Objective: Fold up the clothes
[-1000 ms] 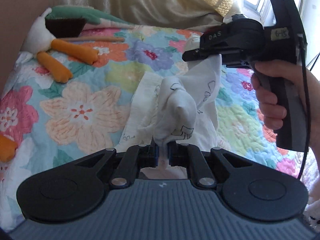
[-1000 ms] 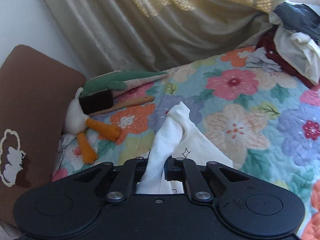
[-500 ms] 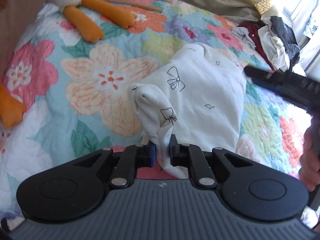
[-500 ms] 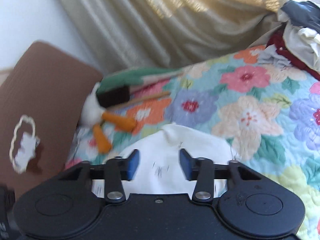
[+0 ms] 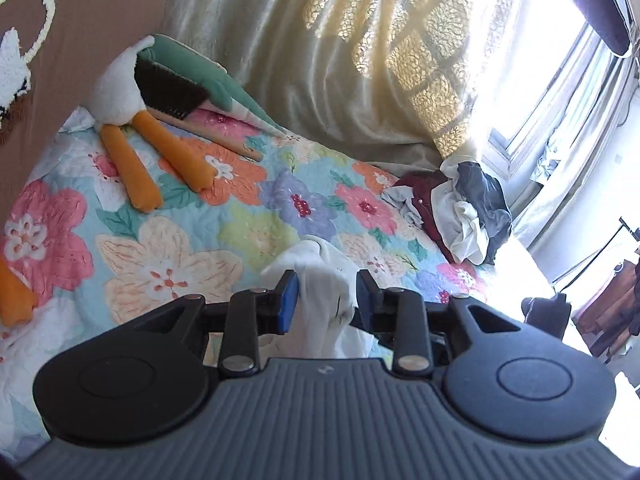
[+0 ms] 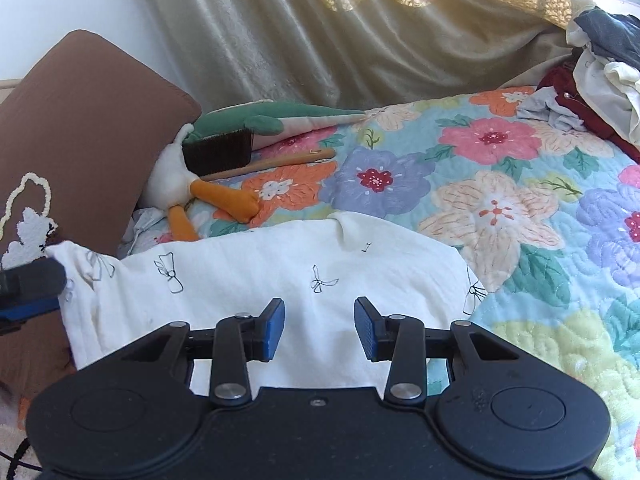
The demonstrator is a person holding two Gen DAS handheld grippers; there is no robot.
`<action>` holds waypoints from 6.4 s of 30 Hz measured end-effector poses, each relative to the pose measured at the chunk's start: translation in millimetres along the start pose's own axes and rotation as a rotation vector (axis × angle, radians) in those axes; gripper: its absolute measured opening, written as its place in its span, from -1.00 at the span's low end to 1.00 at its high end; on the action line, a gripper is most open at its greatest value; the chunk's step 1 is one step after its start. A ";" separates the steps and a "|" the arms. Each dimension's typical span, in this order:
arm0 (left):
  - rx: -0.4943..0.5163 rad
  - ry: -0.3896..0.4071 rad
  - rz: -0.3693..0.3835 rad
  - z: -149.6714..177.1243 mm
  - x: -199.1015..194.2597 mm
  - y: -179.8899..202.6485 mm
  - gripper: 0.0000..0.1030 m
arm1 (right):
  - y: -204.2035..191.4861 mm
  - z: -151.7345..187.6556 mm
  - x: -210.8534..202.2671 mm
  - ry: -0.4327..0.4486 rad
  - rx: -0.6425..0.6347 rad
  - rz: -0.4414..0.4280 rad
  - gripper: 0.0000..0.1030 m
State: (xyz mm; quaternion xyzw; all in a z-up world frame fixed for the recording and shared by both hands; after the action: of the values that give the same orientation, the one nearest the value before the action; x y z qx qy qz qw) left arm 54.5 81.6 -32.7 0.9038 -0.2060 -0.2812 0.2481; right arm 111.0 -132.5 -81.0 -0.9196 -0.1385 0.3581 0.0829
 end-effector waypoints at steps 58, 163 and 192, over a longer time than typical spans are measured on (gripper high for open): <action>-0.121 -0.137 0.180 -12.8 69.6 -74.8 0.44 | -16.5 36.0 -41.2 -0.030 0.075 -0.289 -0.70; -0.300 -0.471 0.113 78.7 169.0 -53.8 -0.24 | 68.4 30.6 46.8 -0.117 0.373 -0.212 -0.22; 0.040 -0.360 0.126 41.5 92.7 20.9 -0.30 | 22.9 2.0 -41.8 -0.014 0.216 -0.117 -0.29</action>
State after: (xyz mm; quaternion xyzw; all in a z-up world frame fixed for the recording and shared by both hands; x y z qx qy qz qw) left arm 94.4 3.8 -88.3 0.8290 -0.3086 -0.4183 0.2063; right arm 84.7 -167.2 -61.6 -0.8931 -0.1531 0.3721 0.2010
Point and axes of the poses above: each gripper's, at about its wrist camera, not at the fingertips, and x roughly the way its jaws point, y to its right, z to its underside, the point moved 6 cm from there along x, roughly the way its jaws point, and after that the axes turned 9 degrees about z, right-handed, at the moved point
